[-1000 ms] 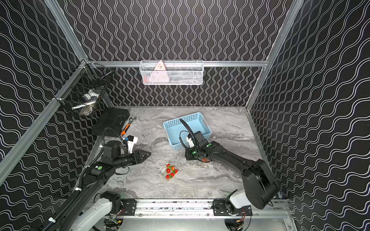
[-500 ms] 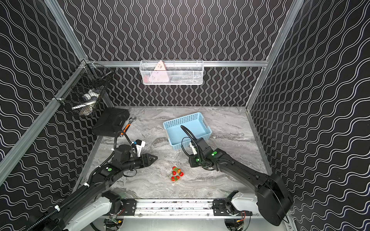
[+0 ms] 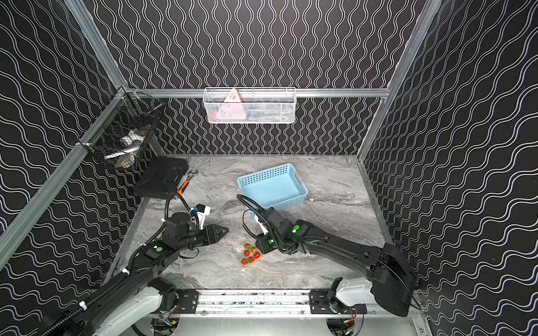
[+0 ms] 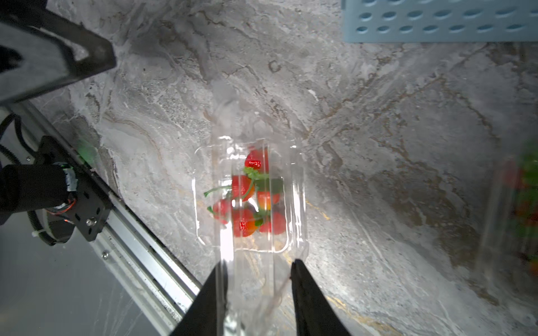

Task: Pack strawberries into containers
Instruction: Close the packing box at the center of the board.

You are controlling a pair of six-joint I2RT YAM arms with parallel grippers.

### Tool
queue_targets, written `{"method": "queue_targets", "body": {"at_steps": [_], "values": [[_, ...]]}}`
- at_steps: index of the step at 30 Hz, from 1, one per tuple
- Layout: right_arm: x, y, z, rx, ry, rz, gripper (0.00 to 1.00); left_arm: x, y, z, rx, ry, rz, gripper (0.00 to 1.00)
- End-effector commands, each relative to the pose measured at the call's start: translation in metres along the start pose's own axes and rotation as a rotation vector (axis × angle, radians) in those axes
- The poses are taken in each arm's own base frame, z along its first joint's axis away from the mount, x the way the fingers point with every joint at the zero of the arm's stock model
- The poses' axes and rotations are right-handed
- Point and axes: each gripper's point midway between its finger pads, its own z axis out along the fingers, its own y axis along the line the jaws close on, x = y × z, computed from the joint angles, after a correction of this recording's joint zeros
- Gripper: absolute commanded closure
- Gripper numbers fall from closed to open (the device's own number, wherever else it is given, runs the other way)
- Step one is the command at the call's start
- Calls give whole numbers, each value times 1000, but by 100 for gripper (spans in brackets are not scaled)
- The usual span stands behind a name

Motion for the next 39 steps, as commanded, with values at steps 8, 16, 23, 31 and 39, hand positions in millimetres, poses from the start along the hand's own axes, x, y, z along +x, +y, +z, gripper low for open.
{"method": "queue_targets", "body": {"at_steps": [8,16,23,31,39], "values": [[9,31,9,11,45,-65,58,-4,-6,-2,26,-25,16,51],[23,49,35,-62,89,-53,57,1,-5,-5,29,-22,9,52],[31,58,48,-77,120,-64,57,4,-5,-2,49,-7,7,51],[43,59,69,-79,154,-51,57,23,-3,11,67,59,7,51],[47,61,74,-82,165,-35,58,52,9,28,44,121,11,50]]}}
